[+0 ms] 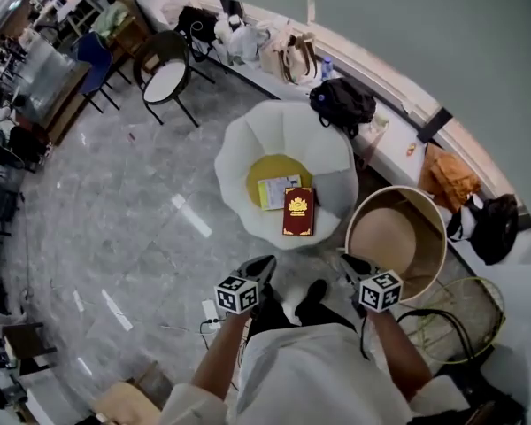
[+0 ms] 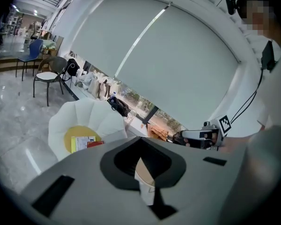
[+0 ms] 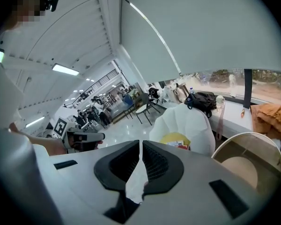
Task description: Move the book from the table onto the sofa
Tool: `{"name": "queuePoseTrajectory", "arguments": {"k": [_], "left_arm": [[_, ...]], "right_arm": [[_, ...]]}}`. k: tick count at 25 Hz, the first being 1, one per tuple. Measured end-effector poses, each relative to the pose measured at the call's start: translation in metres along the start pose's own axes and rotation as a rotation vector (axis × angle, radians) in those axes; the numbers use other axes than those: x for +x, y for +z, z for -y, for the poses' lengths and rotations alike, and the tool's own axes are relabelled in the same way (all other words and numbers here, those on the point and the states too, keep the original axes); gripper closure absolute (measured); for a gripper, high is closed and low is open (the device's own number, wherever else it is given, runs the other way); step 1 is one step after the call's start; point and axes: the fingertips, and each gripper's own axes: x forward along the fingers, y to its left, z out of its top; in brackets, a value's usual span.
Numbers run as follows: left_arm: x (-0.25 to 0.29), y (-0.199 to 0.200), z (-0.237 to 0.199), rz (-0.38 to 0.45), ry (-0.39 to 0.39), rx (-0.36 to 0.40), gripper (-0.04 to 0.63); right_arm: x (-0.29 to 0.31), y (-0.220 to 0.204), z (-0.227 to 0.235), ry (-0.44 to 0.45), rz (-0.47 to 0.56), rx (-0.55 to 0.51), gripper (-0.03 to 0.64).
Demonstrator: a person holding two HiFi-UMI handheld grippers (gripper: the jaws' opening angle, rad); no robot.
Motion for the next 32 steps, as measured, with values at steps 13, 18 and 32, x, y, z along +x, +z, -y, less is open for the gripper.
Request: {"name": "queuePoseTrajectory", "arguments": {"k": [13,18,32], "left_arm": [[-0.085,0.058,0.001,0.061,0.005,0.126,0.594],[-0.093,0.07,-0.003,0.083,-0.002,0.141,0.594],[-0.092,0.08,0.014,0.1,-0.043,0.17,0.594]], "right_arm": [[-0.007,0.059,-0.091,-0.038,0.129,-0.114,0.573],[-0.01,0.065,-0.108,-0.043,0.185,-0.115,0.574],[-0.026,0.079,-0.101,-0.081,0.236,-0.117,0.575]]}}
